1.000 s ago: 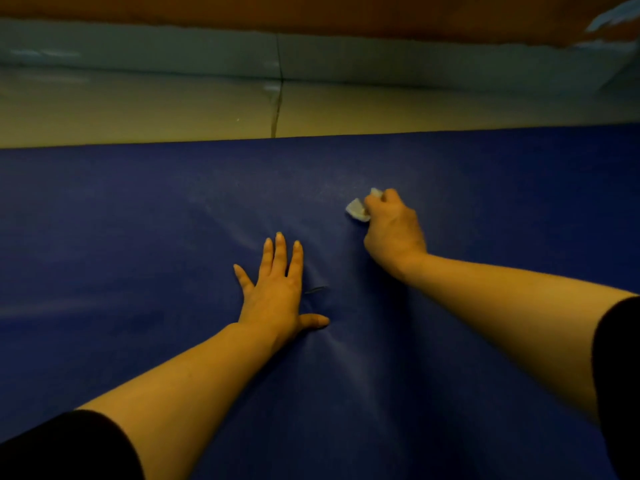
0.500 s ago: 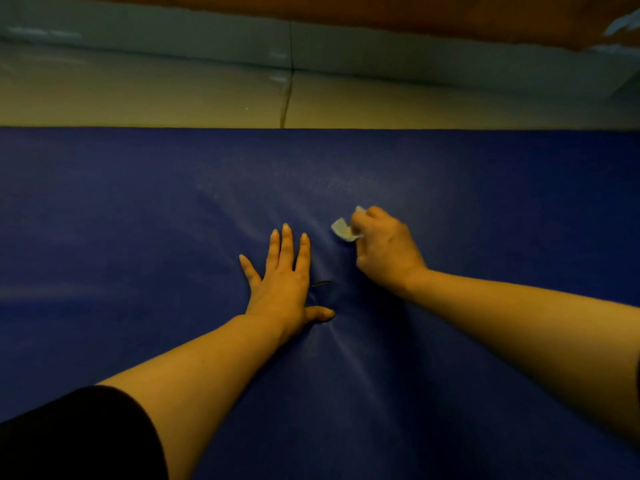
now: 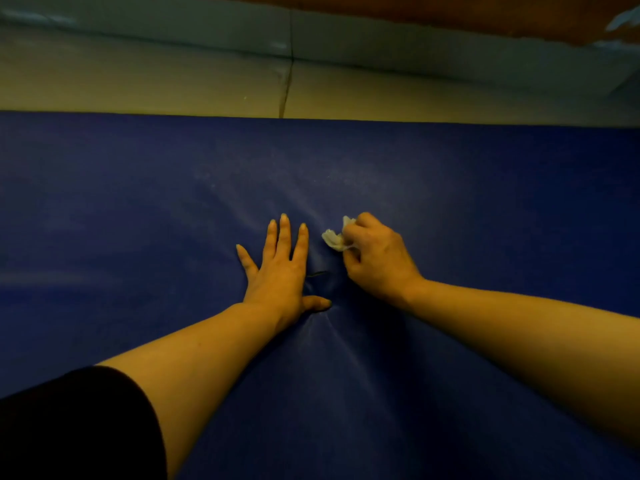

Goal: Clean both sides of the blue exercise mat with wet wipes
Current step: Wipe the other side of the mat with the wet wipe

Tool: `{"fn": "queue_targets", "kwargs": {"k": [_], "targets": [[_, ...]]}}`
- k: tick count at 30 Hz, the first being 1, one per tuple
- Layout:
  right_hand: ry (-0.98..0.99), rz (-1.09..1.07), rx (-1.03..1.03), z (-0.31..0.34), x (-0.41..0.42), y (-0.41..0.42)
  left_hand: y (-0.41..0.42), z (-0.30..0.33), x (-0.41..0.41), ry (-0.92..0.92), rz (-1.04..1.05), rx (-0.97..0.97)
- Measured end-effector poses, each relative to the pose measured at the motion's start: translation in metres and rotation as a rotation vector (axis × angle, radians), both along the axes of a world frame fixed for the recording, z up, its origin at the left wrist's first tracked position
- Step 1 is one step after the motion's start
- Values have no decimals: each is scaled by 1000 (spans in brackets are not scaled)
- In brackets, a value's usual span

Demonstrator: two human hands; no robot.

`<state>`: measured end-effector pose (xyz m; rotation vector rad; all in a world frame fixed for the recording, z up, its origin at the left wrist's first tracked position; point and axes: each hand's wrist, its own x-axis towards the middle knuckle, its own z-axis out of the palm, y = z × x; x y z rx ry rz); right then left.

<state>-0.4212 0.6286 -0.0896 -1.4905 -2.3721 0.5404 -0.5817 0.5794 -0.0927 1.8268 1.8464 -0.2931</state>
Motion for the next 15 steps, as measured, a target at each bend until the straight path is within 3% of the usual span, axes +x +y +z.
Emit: {"fn": "queue_targets", "kwargs": {"k": [3, 9, 15], "targets": [[-32, 10, 23, 0, 6, 6, 0, 0, 0, -2, 1, 3], [-141, -343, 55, 0, 38, 30, 0, 0, 0, -15, 6, 2], [-15, -9, 59, 2, -11, -36, 1, -2, 0, -11, 9, 24]]}}
